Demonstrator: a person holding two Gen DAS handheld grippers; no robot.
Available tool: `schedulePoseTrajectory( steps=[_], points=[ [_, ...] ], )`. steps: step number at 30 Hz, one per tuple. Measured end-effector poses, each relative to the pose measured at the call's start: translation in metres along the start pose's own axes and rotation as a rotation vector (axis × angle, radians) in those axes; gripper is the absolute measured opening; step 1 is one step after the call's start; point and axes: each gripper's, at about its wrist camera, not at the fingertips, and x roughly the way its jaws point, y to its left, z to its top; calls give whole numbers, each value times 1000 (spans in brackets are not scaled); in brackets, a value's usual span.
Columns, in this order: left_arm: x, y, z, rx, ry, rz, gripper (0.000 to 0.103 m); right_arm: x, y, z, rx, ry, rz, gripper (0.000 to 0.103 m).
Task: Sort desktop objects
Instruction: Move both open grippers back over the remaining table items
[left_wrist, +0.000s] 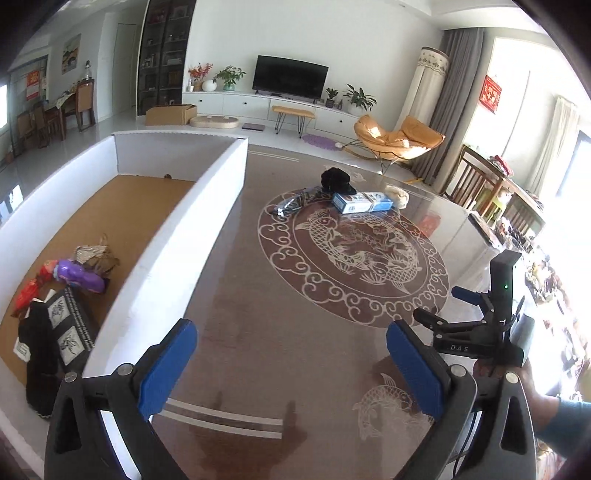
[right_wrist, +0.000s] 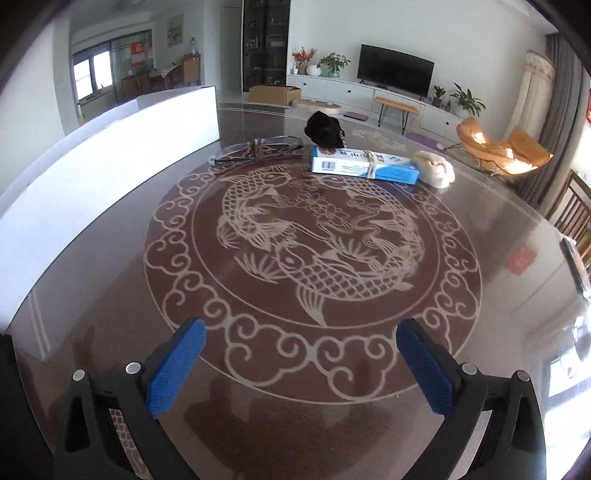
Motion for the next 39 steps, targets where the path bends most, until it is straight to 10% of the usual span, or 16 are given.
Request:
schedulePoseTrajectory(
  steps=[11,33,39],
  points=[
    [117,-40,-10,41,137,101,103,7,-17,-9,39,65,-19,103],
    [127,-41,-10,104,145,157,103,9,-19,-10,63,76,9,103],
    [162,-27,35,212,192,78,103,9,-19,-10,63,76,9,103]
  ],
)
